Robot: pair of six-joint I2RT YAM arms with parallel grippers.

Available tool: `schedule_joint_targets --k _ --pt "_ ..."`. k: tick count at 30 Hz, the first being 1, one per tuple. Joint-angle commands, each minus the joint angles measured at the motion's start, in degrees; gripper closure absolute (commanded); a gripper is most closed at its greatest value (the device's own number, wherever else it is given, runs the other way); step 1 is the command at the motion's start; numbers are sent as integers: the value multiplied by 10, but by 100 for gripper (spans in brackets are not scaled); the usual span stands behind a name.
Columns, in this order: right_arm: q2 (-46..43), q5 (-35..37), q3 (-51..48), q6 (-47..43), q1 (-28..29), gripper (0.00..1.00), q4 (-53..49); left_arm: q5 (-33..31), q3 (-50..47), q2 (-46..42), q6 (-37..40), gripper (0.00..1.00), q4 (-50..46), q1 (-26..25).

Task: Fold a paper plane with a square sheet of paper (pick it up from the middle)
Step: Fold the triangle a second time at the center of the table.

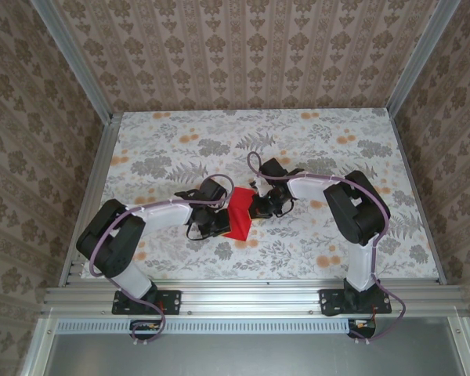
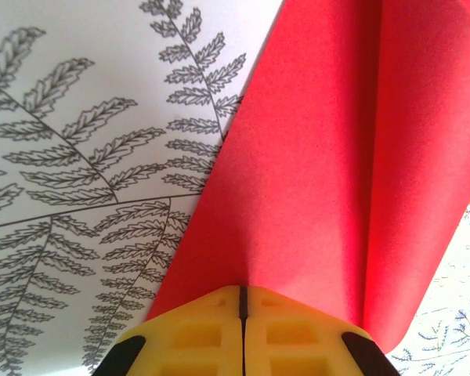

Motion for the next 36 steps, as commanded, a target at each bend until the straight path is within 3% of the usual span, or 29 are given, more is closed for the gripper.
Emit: schedule_joint_targets --k 1,36 --pt "6 28 10 -8 2 98 -21 -11 11 14 14 92 -29 -5" --pt "-19 72 -2 -2 3 96 -7 -12 15 16 14 93 -30 -9"
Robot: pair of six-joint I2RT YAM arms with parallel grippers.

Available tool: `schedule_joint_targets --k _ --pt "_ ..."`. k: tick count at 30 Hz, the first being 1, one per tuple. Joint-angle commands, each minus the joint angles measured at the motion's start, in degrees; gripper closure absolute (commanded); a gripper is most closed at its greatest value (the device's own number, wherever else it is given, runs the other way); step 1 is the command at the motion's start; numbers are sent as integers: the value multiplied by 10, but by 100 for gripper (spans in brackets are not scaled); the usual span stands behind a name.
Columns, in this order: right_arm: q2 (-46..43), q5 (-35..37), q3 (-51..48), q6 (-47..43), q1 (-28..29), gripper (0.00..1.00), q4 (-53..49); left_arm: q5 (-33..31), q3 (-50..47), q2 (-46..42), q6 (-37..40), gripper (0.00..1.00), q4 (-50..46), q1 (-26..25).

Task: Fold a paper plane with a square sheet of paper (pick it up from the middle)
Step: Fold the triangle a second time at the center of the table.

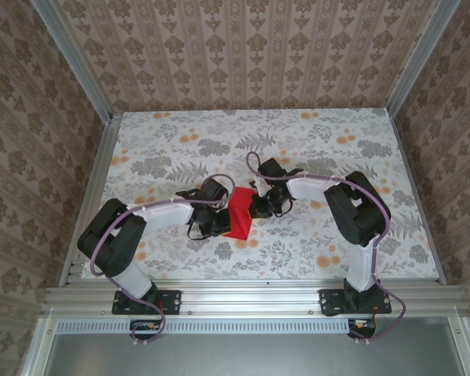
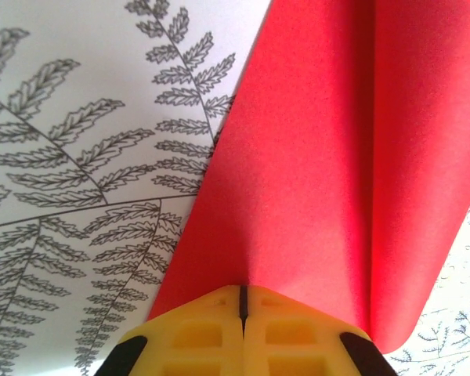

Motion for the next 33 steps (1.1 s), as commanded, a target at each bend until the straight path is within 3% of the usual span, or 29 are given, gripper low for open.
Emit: schedule_joint_targets --k 1,25,33 --pt "-14 39 -3 -1 -2 96 -5 -9 8 11 14 93 -25 -5" --pt "19 10 4 -5 -2 94 -10 4 49 -5 29 89 -17 -3" --pt "29 14 7 -6 -2 94 -18 40 41 -29 15 83 82 -4"
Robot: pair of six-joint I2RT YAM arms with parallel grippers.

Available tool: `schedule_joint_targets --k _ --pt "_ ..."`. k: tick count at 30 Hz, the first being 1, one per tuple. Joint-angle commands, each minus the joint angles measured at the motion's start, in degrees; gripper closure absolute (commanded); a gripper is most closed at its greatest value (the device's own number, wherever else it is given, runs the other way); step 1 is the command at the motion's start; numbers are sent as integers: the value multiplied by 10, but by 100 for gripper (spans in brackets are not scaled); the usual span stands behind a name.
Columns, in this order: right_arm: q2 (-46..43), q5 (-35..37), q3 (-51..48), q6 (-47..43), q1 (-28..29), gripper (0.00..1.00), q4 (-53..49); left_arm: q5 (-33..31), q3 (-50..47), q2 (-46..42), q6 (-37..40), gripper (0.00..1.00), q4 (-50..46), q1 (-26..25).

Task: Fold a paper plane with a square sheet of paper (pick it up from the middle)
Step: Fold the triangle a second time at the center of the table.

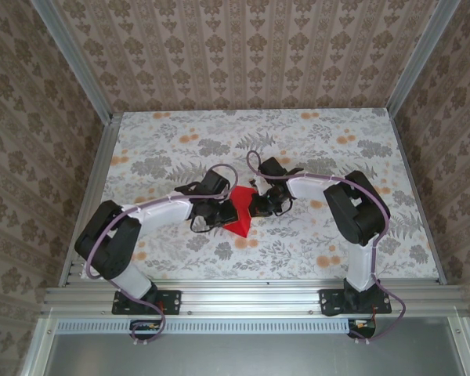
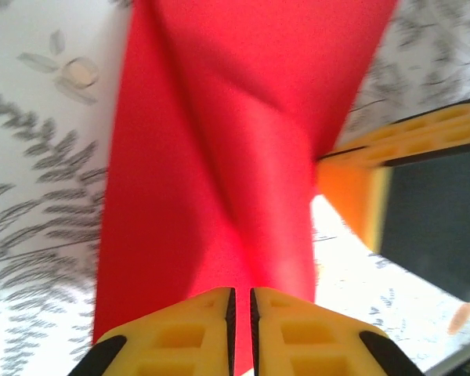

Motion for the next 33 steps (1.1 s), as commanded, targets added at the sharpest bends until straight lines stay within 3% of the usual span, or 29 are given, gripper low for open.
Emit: schedule_joint_targets --k 1,13,33 --pt "24 14 3 -6 -1 94 -21 29 2 -7 -4 82 60 -4" --pt "24 12 3 -5 -1 93 -24 37 9 41 -17 84 94 -3" --pt "28 11 7 -1 -1 84 -25 15 7 68 -23 89 67 -1"
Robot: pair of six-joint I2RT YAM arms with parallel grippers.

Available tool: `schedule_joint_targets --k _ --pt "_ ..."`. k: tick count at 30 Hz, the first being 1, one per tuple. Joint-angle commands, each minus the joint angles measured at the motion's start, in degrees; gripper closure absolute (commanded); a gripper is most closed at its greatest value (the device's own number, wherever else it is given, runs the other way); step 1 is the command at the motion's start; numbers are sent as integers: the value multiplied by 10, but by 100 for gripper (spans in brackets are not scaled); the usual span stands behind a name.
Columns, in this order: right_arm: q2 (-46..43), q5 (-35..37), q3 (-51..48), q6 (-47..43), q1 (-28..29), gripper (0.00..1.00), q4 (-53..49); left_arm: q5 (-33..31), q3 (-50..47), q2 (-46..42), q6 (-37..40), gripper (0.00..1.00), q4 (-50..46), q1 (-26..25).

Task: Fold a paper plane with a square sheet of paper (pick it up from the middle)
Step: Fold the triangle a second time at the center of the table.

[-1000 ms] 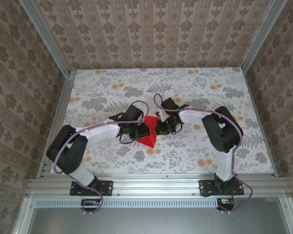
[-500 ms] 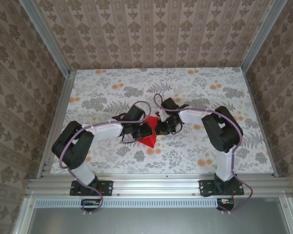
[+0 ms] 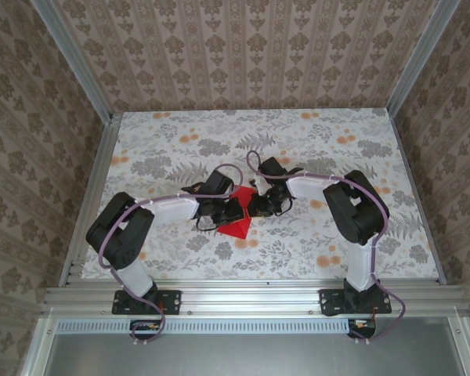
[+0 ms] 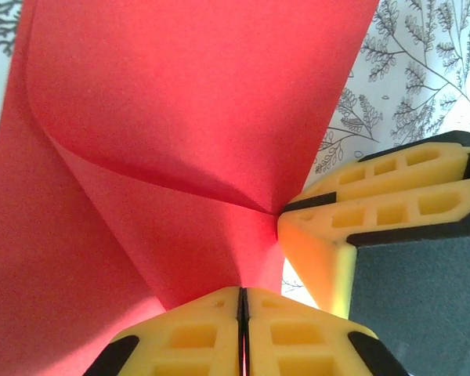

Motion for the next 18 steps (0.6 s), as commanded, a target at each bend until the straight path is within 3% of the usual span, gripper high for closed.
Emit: schedule_joint_targets --k 1,18 --pt "24 20 4 -1 0 84 -25 -12 6 10 -10 89 -16 -1" --pt "33 32 5 0 0 81 -35 -30 0 22 -32 90 -19 -1"
